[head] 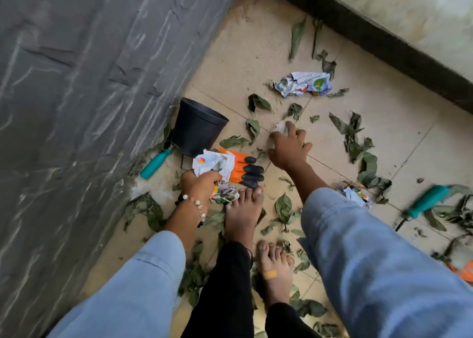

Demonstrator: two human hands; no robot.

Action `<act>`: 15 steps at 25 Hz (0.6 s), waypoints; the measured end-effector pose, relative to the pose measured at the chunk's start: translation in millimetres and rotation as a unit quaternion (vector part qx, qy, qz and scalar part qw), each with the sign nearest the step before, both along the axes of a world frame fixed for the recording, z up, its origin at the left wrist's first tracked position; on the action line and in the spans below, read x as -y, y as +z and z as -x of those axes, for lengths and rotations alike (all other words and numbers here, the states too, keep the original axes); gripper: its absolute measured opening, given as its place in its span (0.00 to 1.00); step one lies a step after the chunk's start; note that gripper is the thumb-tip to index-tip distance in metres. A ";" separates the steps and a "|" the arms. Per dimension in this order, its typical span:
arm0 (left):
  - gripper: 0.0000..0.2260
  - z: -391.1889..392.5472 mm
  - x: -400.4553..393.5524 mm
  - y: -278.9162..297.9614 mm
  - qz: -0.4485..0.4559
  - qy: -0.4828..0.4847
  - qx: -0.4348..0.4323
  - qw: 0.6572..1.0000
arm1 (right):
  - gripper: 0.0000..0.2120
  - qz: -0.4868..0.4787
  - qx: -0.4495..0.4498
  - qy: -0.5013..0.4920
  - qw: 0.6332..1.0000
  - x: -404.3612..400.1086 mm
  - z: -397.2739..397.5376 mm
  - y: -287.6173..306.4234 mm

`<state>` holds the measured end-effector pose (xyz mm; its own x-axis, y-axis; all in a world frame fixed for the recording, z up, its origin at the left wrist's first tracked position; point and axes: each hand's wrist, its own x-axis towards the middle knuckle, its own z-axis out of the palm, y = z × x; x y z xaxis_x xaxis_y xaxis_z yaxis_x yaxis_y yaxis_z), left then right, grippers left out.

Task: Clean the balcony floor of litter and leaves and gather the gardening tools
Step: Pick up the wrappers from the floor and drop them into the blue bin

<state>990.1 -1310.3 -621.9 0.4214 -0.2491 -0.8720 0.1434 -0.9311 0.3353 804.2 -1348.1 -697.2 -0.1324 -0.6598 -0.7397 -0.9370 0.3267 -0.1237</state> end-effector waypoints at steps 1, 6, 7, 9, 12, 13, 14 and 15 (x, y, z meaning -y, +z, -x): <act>0.12 0.2 2.6 0.1 0.004 -0.006 -0.001 1.000 | 0.18 0.040 -0.006 -0.013 0.999 -0.4 -1.4 1.6; 0.12 11.1 20.1 11.6 0.007 -0.044 0.012 0.999 | 0.09 0.242 0.065 -0.245 0.937 25.2 15.5 34.5; 0.12 15.6 24.7 14.3 0.012 -0.051 0.008 0.999 | 0.13 0.263 0.090 -0.279 0.919 37.3 22.5 37.3; 0.11 24.4 34.3 15.4 0.023 -0.068 -0.007 0.997 | 0.27 0.249 0.084 -0.256 0.930 63.8 36.8 35.7; 0.11 32.5 47.3 6.5 0.042 -0.094 -0.017 0.995 | 0.42 0.142 0.031 -0.093 0.985 92.7 49.5 17.3; 0.11 33.9 50.2 2.4 0.045 -0.101 -0.019 0.994 | 0.42 0.107 0.022 -0.060 0.992 97.9 52.9 7.2; 0.10 34.8 52.0 -2.2 0.046 -0.105 -0.021 0.993 | 0.39 0.080 0.015 -0.047 0.996 101.0 55.7 -2.9; 0.10 34.8 53.1 -5.7 0.047 -0.108 -0.024 0.993 | 0.34 0.072 0.006 -0.047 0.996 100.9 57.9 -10.6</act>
<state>955.3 -1363.4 -627.7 0.3081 -0.4112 -0.8579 -0.0385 -0.9064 0.4207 746.3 -1449.0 -707.8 -0.1892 -0.7442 -0.6406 -0.9014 0.3903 -0.1872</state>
